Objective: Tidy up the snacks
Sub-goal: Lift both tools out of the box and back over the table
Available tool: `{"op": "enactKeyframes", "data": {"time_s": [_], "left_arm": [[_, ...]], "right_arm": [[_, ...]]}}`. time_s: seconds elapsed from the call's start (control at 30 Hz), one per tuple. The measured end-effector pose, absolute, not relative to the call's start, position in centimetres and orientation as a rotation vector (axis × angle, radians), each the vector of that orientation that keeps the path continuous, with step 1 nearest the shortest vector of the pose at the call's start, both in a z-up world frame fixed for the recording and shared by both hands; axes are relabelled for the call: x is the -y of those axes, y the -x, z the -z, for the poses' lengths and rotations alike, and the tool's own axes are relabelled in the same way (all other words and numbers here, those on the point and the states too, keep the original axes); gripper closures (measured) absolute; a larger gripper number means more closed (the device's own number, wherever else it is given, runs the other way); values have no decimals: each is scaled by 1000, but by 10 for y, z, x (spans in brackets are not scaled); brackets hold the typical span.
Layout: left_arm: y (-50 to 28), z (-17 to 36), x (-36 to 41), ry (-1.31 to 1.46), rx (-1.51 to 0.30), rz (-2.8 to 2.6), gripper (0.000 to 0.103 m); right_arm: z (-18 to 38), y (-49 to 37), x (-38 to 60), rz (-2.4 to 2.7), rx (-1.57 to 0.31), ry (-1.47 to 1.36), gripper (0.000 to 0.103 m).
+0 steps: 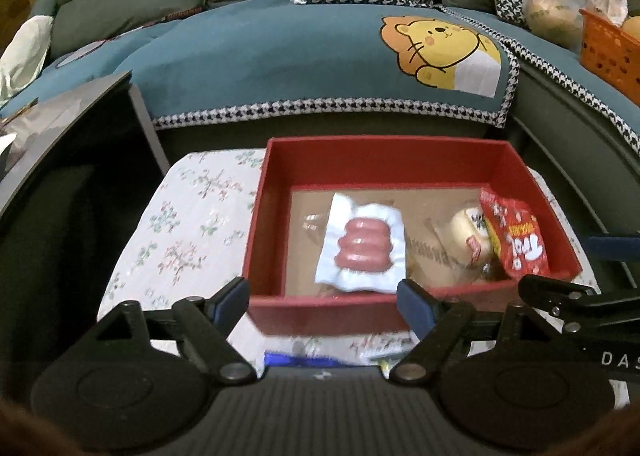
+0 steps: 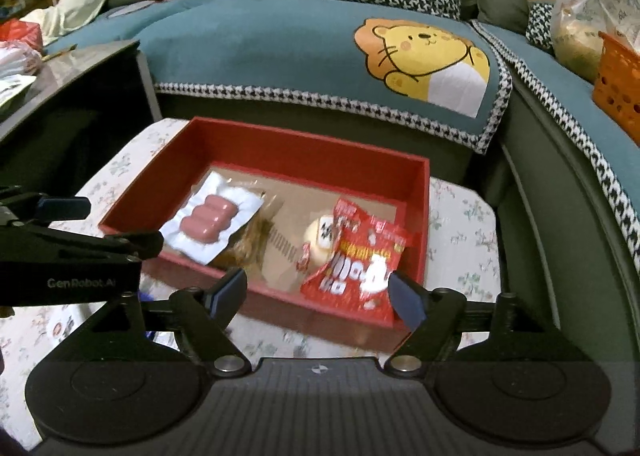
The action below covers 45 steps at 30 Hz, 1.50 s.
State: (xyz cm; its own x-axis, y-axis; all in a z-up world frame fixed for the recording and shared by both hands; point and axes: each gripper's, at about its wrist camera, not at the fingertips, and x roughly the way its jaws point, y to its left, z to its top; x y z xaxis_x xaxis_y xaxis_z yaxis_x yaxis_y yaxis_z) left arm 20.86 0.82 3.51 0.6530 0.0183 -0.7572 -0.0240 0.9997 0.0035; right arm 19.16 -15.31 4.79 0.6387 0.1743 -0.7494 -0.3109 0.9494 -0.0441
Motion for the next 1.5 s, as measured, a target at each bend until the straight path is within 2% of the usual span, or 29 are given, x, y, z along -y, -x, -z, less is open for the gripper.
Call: {"op": "enactKeyframes", "data": {"time_s": [0.57,0.9,1.1,1.3,1.5], "left_arm": [[-149,-7,-35,76,-1005,-19,0],[-131,21,-57,284,-1149,-62,0],[-146,34,-68,446,-1163,-152,0],[-156,46,-51,413,-1197,-193,0],[-150,44,-34,198,-1207,-153,0]], "right_arm": [[-29,-135,137,-318,-917,219,18],[-26,-122,134,-355,-937,238,17],[-27,-121,140,-366,-943,229,17],[-23,-121,139,-376,-962,247,17],[-19,-119,134,-405,-986,283,17]]}}
